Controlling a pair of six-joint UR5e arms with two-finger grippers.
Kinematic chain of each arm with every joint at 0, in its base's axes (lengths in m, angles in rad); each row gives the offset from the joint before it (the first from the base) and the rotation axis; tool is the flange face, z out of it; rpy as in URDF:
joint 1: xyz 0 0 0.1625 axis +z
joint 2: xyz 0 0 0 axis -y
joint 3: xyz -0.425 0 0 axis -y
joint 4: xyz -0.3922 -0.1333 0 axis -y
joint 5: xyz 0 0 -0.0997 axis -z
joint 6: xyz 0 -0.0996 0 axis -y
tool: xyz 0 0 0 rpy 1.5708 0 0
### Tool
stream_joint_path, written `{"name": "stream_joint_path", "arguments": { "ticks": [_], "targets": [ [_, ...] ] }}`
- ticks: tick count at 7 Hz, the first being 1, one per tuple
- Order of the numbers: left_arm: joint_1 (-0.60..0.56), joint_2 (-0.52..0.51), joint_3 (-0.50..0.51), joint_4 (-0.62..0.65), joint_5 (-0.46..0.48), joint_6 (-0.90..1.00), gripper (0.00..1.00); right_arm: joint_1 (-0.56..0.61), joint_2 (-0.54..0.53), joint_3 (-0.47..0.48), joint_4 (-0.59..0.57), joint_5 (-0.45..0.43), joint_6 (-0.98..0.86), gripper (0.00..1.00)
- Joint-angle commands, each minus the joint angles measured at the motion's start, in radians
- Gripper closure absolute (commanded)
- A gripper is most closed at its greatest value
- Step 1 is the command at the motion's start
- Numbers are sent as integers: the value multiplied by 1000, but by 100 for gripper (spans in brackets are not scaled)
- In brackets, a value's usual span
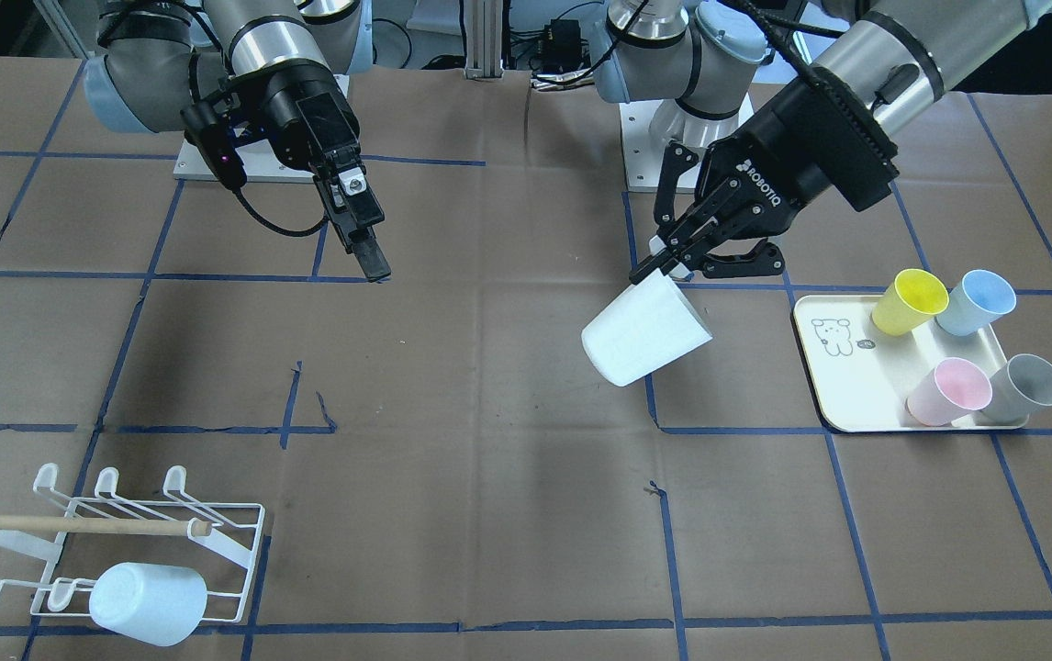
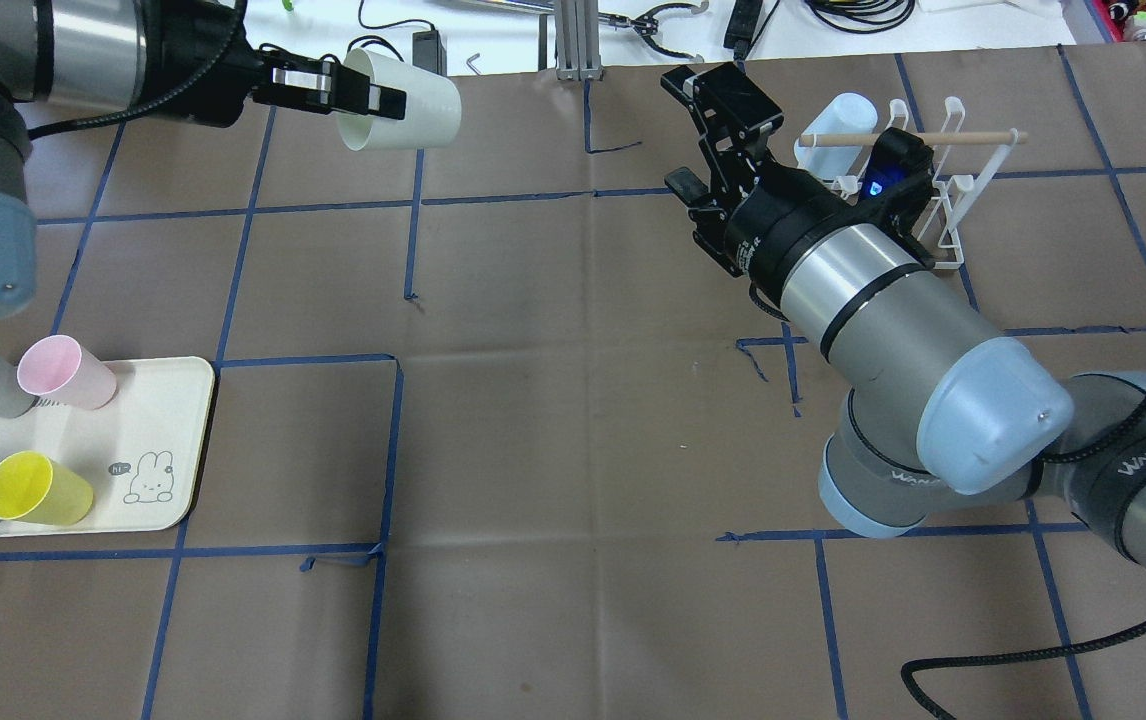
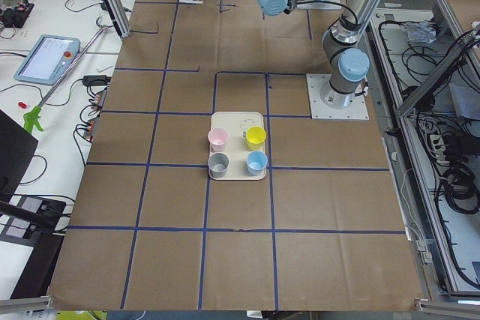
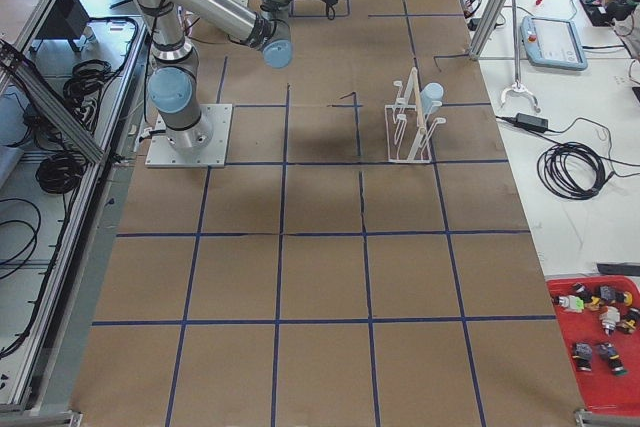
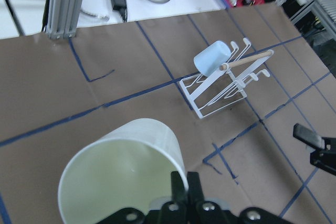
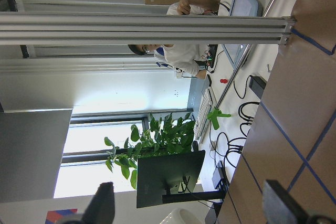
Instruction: Transfer IKEA cup to right arm and place on rack
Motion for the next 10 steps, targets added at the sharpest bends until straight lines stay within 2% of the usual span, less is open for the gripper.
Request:
{"name": "stream_joint_path", "arguments": {
  "ticks": [1,2,4,5,6,7,10],
  "targets": [
    [-15,-6,-174,328,-113,-1,100,-3,-11,1,2,0,0,0],
    [-18,-5,-235,434,-156,-1,100,-3,-2,1,3,0,0,0],
    [-58,-24,-298,605,-157,1,100,1,-3,-1,2,0,0,0],
    [-93,-84,-309,733,-155,-4,100,3,12,2,9,0,0,0],
    [-110,-136,-306,842,-152,-80,100,4,12,2,9,0,0,0],
    [-112,-159,-311,1007,-155,-200,100,4,12,2,11,0,2,0],
    [-117,-156,-404,1157,-157,-251,99,35,10,7,28,0,9,0]
  ]
}}
